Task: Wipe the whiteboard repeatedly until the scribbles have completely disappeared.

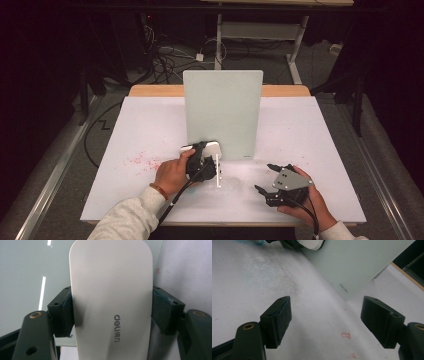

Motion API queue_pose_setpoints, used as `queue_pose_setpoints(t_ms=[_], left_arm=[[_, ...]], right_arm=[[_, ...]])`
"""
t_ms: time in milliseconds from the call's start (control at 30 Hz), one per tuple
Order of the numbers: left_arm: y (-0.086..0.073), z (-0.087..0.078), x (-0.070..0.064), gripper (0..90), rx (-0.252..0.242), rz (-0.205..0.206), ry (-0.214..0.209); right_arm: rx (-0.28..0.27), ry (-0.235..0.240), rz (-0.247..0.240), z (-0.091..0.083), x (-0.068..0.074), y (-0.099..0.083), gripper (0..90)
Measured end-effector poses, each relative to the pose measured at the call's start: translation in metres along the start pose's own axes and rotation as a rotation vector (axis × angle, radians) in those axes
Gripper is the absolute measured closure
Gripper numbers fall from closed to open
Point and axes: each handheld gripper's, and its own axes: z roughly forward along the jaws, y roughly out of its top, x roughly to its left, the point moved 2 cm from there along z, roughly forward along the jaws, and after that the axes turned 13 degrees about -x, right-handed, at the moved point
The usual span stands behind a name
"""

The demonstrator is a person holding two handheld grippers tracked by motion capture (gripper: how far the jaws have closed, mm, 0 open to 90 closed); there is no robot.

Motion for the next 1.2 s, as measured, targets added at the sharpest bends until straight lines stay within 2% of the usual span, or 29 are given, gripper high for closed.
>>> queue_pose_setpoints(t_ms=[100,200,400,467,500,633,733,800,867,967,1033,1067,1200], left_arm=[[-0.008,-0.003,0.001,28.3,0.014,0.035,-0.002],[-0.017,-0.006,0.004,28.3,0.022,0.038,-0.005],[-0.035,-0.015,0.014,28.3,0.053,0.000,0.005],[-0.045,-0.019,0.019,28.3,0.085,-0.015,0.014],[-0.050,-0.020,0.021,28.4,0.103,-0.039,0.018],[-0.068,-0.028,0.034,28.9,0.078,-0.183,0.022],[-0.074,-0.034,0.039,28.9,0.070,-0.248,0.011],[-0.076,-0.036,0.041,28.9,0.063,-0.276,0.003],[-0.077,-0.038,0.043,28.9,0.042,-0.316,-0.005],[-0.078,-0.040,0.047,28.9,0.000,-0.401,-0.023],[-0.078,-0.042,0.050,28.9,-0.021,-0.442,-0.031],[-0.078,-0.043,0.052,28.9,-0.039,-0.481,-0.039],[-0.079,-0.047,0.058,29.0,-0.079,-0.571,-0.062]], right_arm=[[-0.001,-0.006,0.005,-0.001,-0.001,0.000,25.3],[-0.001,-0.008,0.006,-0.002,-0.002,-0.001,25.3],[-0.004,-0.015,0.002,-0.002,-0.002,0.000,25.3],[-0.003,-0.016,0.002,-0.003,-0.002,0.000,25.2],[-0.006,-0.019,0.003,-0.003,-0.003,0.000,25.0],[-0.011,-0.026,0.006,-0.003,-0.003,0.001,24.5],[-0.011,-0.027,0.004,-0.003,-0.003,0.001,24.5],[-0.011,-0.026,0.001,-0.003,-0.003,0.001,24.6],[-0.012,-0.026,0.003,-0.003,-0.003,0.001,24.6],[-0.014,-0.026,0.003,-0.003,-0.003,0.001,24.6],[-0.015,-0.028,0.002,-0.003,-0.004,0.001,24.6],[-0.013,-0.030,0.009,-0.004,-0.004,0.001,24.6],[-0.023,-0.036,0.010,-0.005,-0.007,0.000,24.6]])
